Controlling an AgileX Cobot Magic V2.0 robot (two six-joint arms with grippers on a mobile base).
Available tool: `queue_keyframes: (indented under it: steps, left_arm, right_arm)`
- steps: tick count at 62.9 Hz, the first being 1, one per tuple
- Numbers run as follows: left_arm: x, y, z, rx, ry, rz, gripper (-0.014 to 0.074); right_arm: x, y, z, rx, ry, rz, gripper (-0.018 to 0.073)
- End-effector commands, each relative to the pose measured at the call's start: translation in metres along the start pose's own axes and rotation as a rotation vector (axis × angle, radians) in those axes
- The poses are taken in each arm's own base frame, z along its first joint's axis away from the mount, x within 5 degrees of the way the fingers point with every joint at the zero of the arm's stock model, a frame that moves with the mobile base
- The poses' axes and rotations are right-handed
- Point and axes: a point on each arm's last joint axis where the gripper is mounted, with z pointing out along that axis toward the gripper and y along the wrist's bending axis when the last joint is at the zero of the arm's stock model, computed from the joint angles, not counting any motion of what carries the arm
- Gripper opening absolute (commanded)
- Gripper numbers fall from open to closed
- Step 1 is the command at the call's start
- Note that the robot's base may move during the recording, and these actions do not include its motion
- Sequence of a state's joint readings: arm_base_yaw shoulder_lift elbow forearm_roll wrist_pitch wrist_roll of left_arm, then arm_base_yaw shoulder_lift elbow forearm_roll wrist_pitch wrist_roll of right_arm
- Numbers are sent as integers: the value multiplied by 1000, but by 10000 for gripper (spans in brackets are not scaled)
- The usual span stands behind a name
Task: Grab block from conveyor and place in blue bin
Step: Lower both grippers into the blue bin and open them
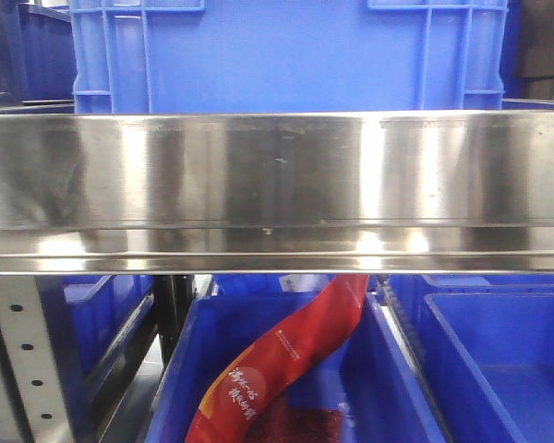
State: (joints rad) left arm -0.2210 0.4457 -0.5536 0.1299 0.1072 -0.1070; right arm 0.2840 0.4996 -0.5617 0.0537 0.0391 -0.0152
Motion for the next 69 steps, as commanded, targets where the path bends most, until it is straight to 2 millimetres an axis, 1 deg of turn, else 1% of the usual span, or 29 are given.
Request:
queue_keyframes:
  steps: [1, 37, 42, 46, 49, 54, 59, 63, 69]
  left_arm:
    - [-2, -1, -1, 6, -25, 12, -111]
    - [-4, -1, -1, 8, -41, 10, -111]
    - [-10, -1, -1, 10, -61, 10, -111]
    - [-19, -1, 2, 11, -68, 9, -111]
    - [-27, -2, 7, 20, -59, 8, -111]
    - [-42, -5, 18, 51, -49, 4, -111]
    - [-56, -13, 37, 105, -39, -1, -111]
    - [-64, -21, 52, 149, -25, -3, -111]
    - [-72, -39, 79, 228, 4, -6, -111]
  right_arm:
    - [-3, 0, -1, -2, -29, -8, -161]
    - [-3, 0, -1, -2, -36, -8, -161]
    - [-9, 0, 0, -1, -89, -8, -161]
    - [-17, 1, 4, -3, -104, -7, -161]
    - [-25, 2, 8, -8, -104, -7, -161]
    - [-36, 3, 20, -16, -83, -6, -161]
    - [-47, 6, 36, -30, -75, -4, -161]
    - [-56, 8, 48, -43, -73, -2, -161]
    - [-61, 16, 73, -79, -43, 3, -161]
